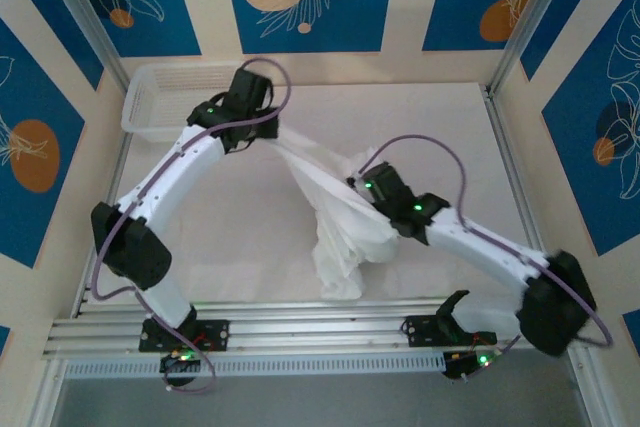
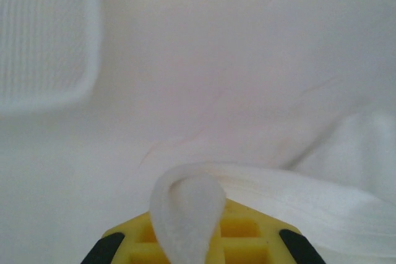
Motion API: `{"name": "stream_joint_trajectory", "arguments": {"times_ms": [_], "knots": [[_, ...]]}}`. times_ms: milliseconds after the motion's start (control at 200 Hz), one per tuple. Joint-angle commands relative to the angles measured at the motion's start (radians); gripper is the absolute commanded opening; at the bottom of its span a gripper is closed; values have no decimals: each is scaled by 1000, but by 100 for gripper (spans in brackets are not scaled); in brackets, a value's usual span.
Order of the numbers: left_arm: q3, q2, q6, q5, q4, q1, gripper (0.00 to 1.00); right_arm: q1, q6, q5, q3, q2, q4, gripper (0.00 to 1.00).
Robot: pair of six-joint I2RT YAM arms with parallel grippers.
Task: Fold the inside-out t-shirt
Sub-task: Turn the T-shirt inside out at the center of the table.
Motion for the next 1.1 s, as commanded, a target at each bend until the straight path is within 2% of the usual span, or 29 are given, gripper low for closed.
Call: {"name": "stream_joint_trajectory", "arguments": {"times_ms": [0,155,275,340,465,565,650,765,830,955,1015,1055,1095], "knots": [[-139,-63,-117,142,84,35,0,-47,1,-109,-4,-129,51,0],[-366,-82,-174,331,235,28,0,-133,15,-107,102,-185,104,0],[-505,-104,-191,377,309,20,0,-181,48,-62,198,-168,203,0],[-567,-131,-190,395,344,19,13,-191,56,-19,234,-155,260,0],[-600,-218,-150,382,349,21,51,-205,86,-6,287,-110,326,0],[-560,-316,-96,392,341,20,65,-203,122,-45,315,-63,337,0],[-516,-389,-62,463,381,4,67,-203,159,-73,336,-29,321,0],[-479,-421,-74,597,511,-69,69,-183,159,-97,364,11,296,0],[-445,-395,-110,641,559,-104,70,-162,136,-89,378,29,279,0],[-409,-297,-275,792,716,-115,72,-136,136,-68,388,54,264,0],[-404,-249,-298,847,767,-133,73,-135,144,-67,392,63,258,0],[-397,-224,-282,865,761,-151,70,-134,147,-57,399,68,246,0],[-390,-207,-247,859,725,-167,62,-135,149,-38,406,69,227,0]]}}
